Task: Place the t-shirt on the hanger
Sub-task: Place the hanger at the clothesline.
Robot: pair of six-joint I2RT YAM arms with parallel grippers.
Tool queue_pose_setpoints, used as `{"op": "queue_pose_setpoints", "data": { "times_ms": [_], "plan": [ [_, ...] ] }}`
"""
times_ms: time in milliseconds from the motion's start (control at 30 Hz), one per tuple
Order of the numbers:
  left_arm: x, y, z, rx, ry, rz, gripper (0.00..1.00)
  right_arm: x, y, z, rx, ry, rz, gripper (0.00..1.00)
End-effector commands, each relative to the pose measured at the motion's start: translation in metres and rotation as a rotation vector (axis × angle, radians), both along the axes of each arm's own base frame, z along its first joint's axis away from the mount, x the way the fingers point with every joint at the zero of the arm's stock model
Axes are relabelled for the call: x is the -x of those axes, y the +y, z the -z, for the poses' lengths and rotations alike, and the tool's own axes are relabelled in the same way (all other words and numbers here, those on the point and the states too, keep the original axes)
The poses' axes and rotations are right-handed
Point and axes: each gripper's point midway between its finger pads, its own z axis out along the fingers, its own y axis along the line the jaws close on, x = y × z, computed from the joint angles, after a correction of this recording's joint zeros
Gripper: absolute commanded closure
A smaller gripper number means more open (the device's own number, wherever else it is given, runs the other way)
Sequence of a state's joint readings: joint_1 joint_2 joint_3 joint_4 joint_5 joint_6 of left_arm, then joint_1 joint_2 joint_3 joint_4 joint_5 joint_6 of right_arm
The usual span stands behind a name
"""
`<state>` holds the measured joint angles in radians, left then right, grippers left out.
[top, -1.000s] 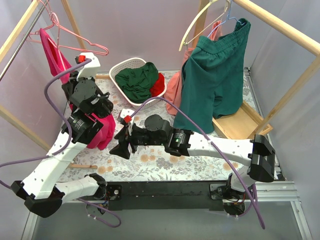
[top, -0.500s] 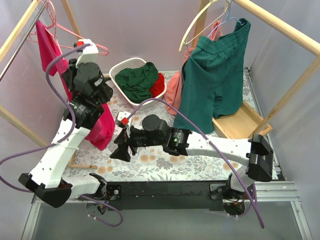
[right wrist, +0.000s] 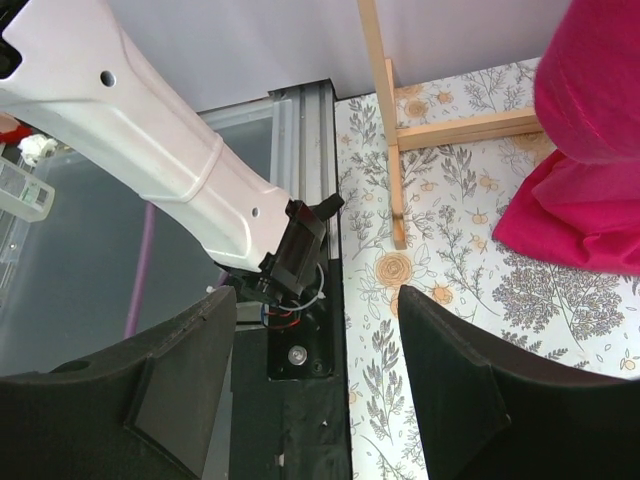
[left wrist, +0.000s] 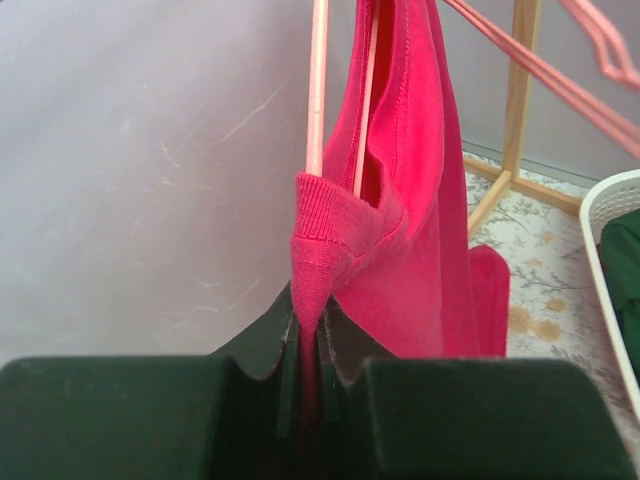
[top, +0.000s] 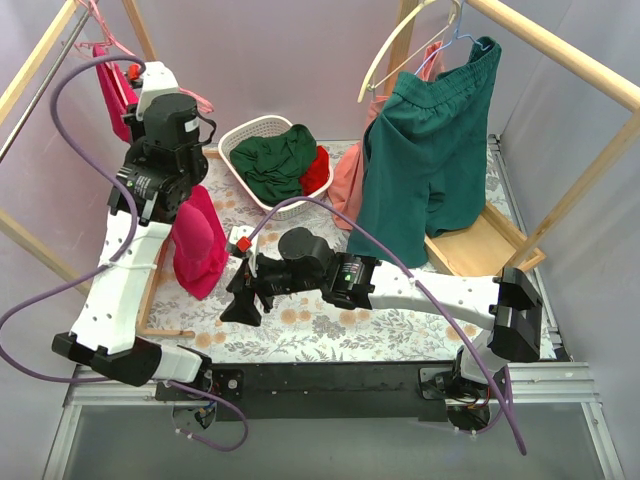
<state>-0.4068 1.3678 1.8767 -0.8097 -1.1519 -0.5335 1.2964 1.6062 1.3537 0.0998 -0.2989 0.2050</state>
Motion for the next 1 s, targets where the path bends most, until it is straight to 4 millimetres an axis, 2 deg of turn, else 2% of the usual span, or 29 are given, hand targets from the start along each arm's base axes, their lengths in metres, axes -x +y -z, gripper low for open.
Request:
{"op": "queue_pose_setpoints", "data": {
  "times_ms": [0,233,400,667,967],
  "plan": [
    [0.013,0.008,-0.006,0.134,-0.068,0.006,1.00,0.003,0.002,-0.022,-0.040,-0.029,-0.024,0.27],
    [0.019,0.026,0.005,0.188,-0.082,-0.078,1.00,0.001,0.001,-0.015,-0.017,-0.037,-0.019,0.27],
    [0.031,0.033,0.007,0.223,-0.121,-0.127,1.00,0.000,0.002,-0.008,0.002,-0.039,-0.019,0.27],
    [0.058,0.048,-0.001,0.230,-0.237,-0.187,1.00,0.000,0.003,-0.001,0.016,-0.038,-0.022,0.27],
    [0.061,0.051,-0.011,0.216,-0.266,-0.189,1.00,0.001,0.003,0.001,0.023,-0.035,-0.024,0.27]
  ]
}}
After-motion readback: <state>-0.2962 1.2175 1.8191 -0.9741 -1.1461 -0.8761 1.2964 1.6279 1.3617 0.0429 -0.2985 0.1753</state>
